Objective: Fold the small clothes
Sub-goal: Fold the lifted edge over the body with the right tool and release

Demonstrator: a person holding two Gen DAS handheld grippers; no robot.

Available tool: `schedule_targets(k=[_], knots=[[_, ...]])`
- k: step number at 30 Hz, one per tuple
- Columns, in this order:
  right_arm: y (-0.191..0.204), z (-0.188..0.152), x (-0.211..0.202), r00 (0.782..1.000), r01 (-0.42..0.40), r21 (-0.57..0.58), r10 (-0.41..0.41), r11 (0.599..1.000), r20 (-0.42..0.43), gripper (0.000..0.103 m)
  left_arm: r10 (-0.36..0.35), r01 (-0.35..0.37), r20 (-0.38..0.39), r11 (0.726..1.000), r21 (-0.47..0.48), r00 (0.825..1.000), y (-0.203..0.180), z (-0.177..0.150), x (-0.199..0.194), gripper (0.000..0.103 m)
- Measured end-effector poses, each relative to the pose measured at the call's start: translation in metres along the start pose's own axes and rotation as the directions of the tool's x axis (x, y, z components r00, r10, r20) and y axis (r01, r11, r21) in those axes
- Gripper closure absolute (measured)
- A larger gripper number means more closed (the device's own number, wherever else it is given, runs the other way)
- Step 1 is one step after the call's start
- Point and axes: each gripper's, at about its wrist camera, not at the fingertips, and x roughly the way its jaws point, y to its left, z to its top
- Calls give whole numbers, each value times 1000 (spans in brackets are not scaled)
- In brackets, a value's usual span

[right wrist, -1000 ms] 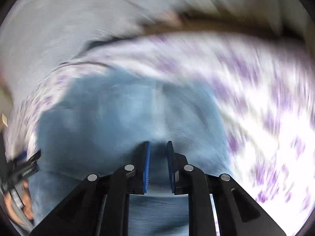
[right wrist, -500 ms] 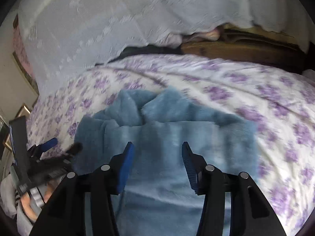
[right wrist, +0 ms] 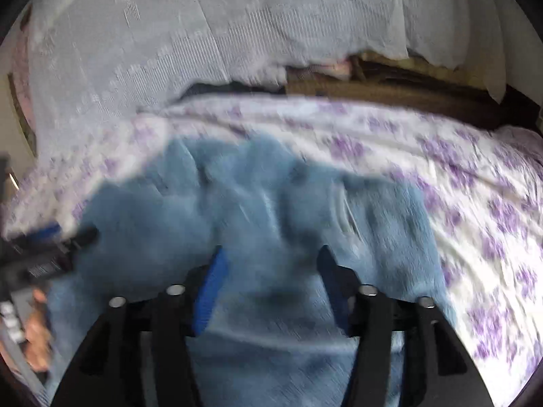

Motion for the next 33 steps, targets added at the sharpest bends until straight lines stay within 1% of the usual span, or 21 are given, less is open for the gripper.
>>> schedule_targets(k=[1,2,3,5,7,9,11,13,15,16,17,20,22,23,25,26,27,28,29,31,33], knots=[[-6,-5,12,999,-21,22,22,1000,-48,41,29,-27,-37,998,51,999,-11,-5,10,4],[-11,-6,16,997,-41,51,44,998,-61,41,51,-45,-68,995,84,996,-15,-9,19,4],[-15,-5,15,996,-57,69,61,996,-59,41,62,-54,-80,994,96,995,-18,-11,23,4],[-15,-7,8,997,-56,74,60,996,-51,42,66,-63,-47,996,68,997,-14,-10,12,4],[-11,-6,-7,998,-55,73,56,996,-10,42,64,-63,-18,996,56,998,-9,-9,2,4],[-5,4,-18,997,-70,59,69,996,31,40,56,-56,11,998,36,998,-8,3,-5,4],[5,21,-22,997,-62,21,61,998,48,40,30,-30,6,999,21,1000,-10,14,-5,4],[15,35,-7,999,-43,-17,43,999,27,39,10,-9,-29,999,35,1000,-16,18,5,4],[17,36,17,999,-27,-10,26,1000,-20,37,21,-16,-70,998,62,997,-20,11,27,4],[15,30,38,998,-25,8,26,1000,-63,35,0,4,-78,999,50,997,-18,8,33,4],[14,23,51,997,-25,11,26,1000,-69,34,-33,34,-85,999,8,996,-11,9,33,4],[11,23,35,999,-43,27,44,999,-12,34,-59,57,-84,998,-22,995,-4,8,32,4],[6,16,17,999,-31,51,29,998,39,34,-52,51,-48,998,-22,997,-1,7,18,4],[4,12,4,997,-35,60,31,998,69,33,-55,55,-14,998,-10,998,-1,4,6,4],[2,6,-13,994,-49,61,43,997,102,28,-70,70,9,997,22,997,-4,-2,-7,4],[2,2,-10,997,-29,47,26,998,67,20,-64,64,-7,996,57,998,-10,-6,-6,4],[2,-1,-2,1000,-16,35,15,999,18,18,-45,49,-39,995,92,998,-16,-9,2,4],[1,-7,15,998,-25,33,27,999,-59,17,-35,44,-77,992,118,996,-23,-15,14,4],[-3,-6,18,996,-46,56,50,997,-76,17,-42,49,-73,993,104,996,-21,-17,14,4],[-14,-5,7,997,-71,110,75,991,-29,18,-43,47,-67,997,69,997,-14,-16,5,4],[-18,-11,-8,998,-56,125,54,991,13,18,-52,54,-66,998,18,996,-2,-23,-6,4]])
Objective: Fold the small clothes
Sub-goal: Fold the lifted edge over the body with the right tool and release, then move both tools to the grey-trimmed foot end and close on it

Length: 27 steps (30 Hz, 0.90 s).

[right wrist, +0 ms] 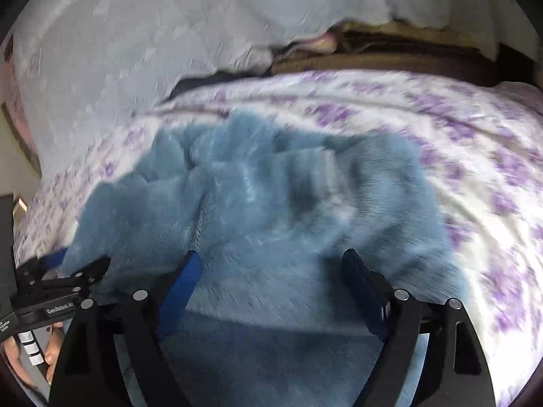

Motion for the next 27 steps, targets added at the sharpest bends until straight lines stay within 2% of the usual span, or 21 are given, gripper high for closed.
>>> schedule_targets(k=[4,7,14,17,21,27], knots=[[-11,-16,-41,998,-41,-5,41,999,49,17,-40,40,-2,998,-40,999,17,-22,-25,4],[-24,-33,-54,999,-39,4,39,999,32,17,-58,57,-17,997,-47,998,25,-36,-36,4],[-57,-55,-73,996,-92,116,90,989,18,17,-128,121,-66,987,-109,990,47,-67,-45,4],[-66,-62,-74,993,-114,157,115,981,-2,17,-154,146,-72,984,-99,986,48,-77,-51,4],[-79,-70,-75,986,-159,212,166,964,-18,17,-224,218,-104,974,-66,969,43,-91,-55,4],[-95,-79,-77,966,-241,272,256,932,-23,17,-273,273,-118,962,-22,955,32,-104,-61,4]])
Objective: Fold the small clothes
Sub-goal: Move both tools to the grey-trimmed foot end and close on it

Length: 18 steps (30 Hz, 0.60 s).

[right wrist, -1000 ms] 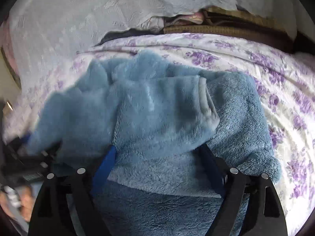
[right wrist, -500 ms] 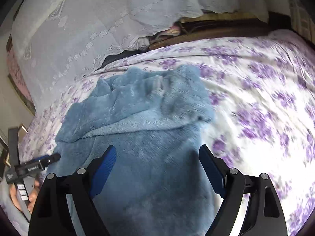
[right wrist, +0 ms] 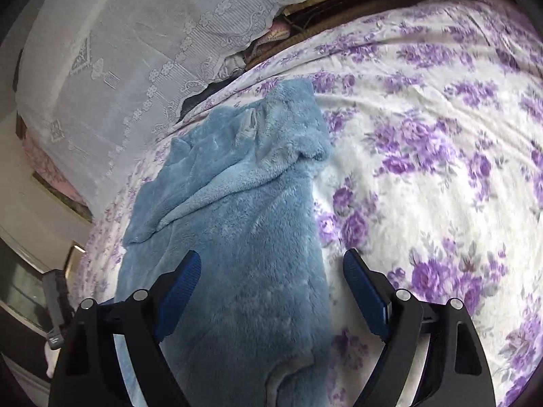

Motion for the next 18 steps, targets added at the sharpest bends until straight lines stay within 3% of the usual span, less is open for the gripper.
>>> schedule_targets(k=[9,14,18], knots=[[-16,-13,-18,997,-73,26,73,997,-7,18,-63,64,-11,998,11,998,-1,-18,-10,5],[-7,-27,-21,996,-87,-37,85,996,-34,19,-67,67,-2,997,40,998,-10,-27,-14,5],[0,-38,-24,993,-106,-75,102,992,-60,26,-69,68,4,996,54,998,-15,-34,-18,5]])
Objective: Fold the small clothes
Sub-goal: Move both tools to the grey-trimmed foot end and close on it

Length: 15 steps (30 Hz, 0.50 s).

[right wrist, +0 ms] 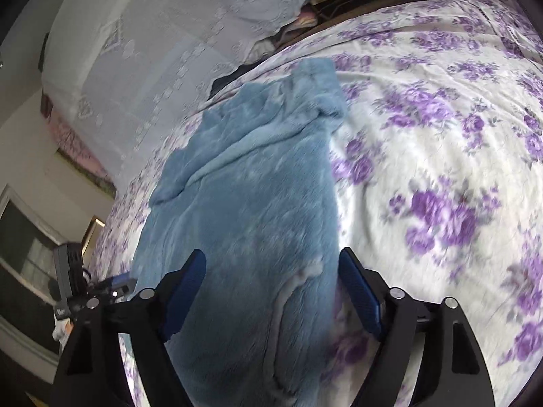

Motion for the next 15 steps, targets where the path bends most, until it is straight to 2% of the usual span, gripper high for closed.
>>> schedule_targets(k=[3,5,8,10,12,15], knots=[[1,-9,-5,1000,-20,-9,20,1000,-10,29,-1,1,6,1000,2,1000,-1,-4,-3,10],[2,-12,-8,999,-32,-15,32,999,-14,30,0,0,14,1000,-7,1000,0,-5,-6,19],[5,-14,-8,999,-36,-28,35,999,-21,32,-13,14,18,999,-34,1000,7,-3,-7,26],[6,-15,-6,999,-29,-33,28,999,-28,42,-19,19,13,999,-46,1000,10,-3,-5,27],[4,-15,-6,999,-39,-28,38,999,-36,57,-18,19,15,999,-42,1000,9,-3,-6,29],[5,-18,-3,997,-57,-27,55,998,-61,63,-18,18,10,1000,-26,1000,6,-5,-7,33]])
